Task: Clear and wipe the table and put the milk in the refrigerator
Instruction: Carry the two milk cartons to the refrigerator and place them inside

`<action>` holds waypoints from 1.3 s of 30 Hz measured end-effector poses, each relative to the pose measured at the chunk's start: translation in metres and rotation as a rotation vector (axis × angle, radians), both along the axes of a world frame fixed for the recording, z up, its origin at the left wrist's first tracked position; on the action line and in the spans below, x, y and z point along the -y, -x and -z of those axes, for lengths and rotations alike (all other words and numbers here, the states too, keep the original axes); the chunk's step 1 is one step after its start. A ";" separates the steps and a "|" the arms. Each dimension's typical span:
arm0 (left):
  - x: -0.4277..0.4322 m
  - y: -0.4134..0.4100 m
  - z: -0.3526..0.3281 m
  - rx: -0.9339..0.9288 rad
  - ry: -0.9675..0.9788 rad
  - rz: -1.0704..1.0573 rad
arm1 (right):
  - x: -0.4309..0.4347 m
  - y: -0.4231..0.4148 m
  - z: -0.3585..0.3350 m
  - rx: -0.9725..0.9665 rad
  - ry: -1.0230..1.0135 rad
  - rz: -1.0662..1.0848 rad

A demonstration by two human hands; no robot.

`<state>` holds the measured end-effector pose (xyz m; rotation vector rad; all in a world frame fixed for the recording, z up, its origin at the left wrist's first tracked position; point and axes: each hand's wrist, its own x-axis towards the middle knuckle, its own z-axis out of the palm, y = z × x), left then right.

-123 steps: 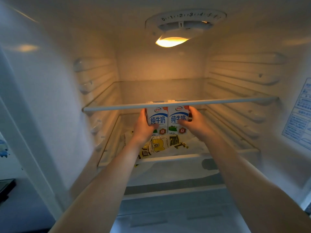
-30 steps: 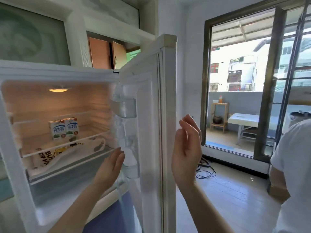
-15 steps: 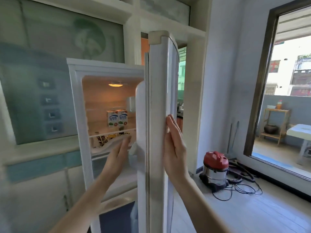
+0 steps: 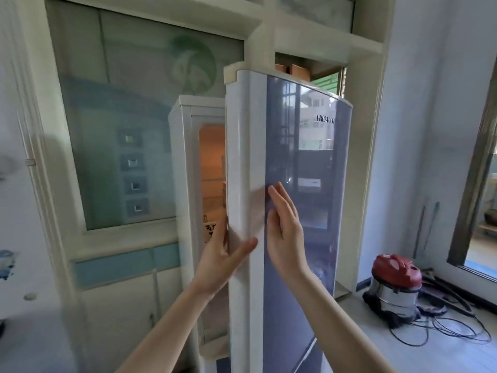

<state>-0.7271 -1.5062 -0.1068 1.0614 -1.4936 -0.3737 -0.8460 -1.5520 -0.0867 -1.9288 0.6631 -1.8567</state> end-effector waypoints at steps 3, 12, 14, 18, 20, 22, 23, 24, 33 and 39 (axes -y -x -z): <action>0.024 -0.028 0.003 0.049 -0.018 -0.060 | 0.022 -0.021 -0.004 -0.126 -0.086 0.168; 0.068 -0.094 0.024 0.165 -0.063 -0.217 | 0.068 -0.069 0.001 -0.342 -0.123 0.342; 0.077 -0.105 0.027 0.203 -0.087 -0.273 | 0.078 -0.075 0.002 -0.376 -0.143 0.352; 0.088 -0.117 0.032 0.251 -0.172 -0.372 | 0.092 -0.084 0.006 -0.452 -0.193 0.340; 0.092 -0.121 0.035 0.234 -0.215 -0.367 | 0.098 -0.089 0.008 -0.476 -0.195 0.335; 0.096 -0.127 0.035 0.211 -0.246 -0.356 | 0.104 -0.095 0.008 -0.487 -0.196 0.336; 0.099 -0.129 0.035 0.206 -0.248 -0.350 | 0.107 -0.097 0.007 -0.492 -0.197 0.337; 0.102 -0.131 0.035 0.205 -0.247 -0.346 | 0.110 -0.099 0.007 -0.496 -0.196 0.340; 0.109 -0.132 0.039 0.115 -0.248 -0.311 | 0.119 -0.101 0.012 -0.504 -0.176 0.338; 0.108 -0.127 0.037 0.156 -0.277 -0.375 | 0.117 -0.097 0.010 -0.514 -0.195 0.311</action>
